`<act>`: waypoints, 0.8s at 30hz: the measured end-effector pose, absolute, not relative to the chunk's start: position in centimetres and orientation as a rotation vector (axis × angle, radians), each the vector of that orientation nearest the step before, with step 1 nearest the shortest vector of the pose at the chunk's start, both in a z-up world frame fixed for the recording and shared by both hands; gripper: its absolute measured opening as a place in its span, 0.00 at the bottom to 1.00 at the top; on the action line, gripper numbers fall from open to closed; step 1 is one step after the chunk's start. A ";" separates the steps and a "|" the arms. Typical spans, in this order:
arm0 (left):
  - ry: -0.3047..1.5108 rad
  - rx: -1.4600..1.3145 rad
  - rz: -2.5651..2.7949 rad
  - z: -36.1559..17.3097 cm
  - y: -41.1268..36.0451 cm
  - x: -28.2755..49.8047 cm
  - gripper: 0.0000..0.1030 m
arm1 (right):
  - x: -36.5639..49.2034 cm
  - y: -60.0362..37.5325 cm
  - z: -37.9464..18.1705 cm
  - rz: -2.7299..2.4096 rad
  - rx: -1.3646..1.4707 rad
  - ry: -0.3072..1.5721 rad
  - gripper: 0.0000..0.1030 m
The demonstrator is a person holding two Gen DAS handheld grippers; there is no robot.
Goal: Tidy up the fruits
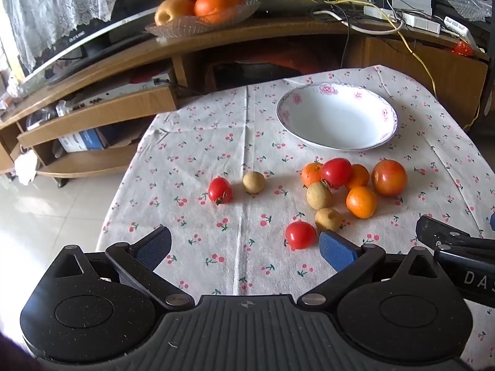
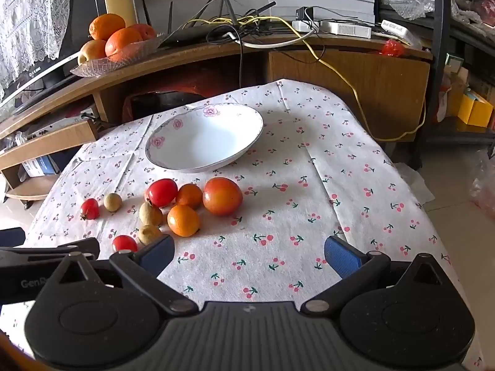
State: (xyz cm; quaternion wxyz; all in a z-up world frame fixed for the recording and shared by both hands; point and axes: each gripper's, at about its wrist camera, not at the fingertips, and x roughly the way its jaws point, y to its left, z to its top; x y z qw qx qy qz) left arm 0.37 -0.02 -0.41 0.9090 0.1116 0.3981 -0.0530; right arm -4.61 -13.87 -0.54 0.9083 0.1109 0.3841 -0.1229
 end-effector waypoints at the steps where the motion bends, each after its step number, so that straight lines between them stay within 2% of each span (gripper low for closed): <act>1: 0.817 0.225 -0.111 -0.6 0.0 0.2 1.00 | -4.6 -13.9 -0.6 -0.254 0.224 0.794 1.00; 24: 0.826 0.239 -0.125 -0.5 0.1 0.1 0.99 | -4.3 -13.8 -1.2 -0.299 0.162 0.836 1.00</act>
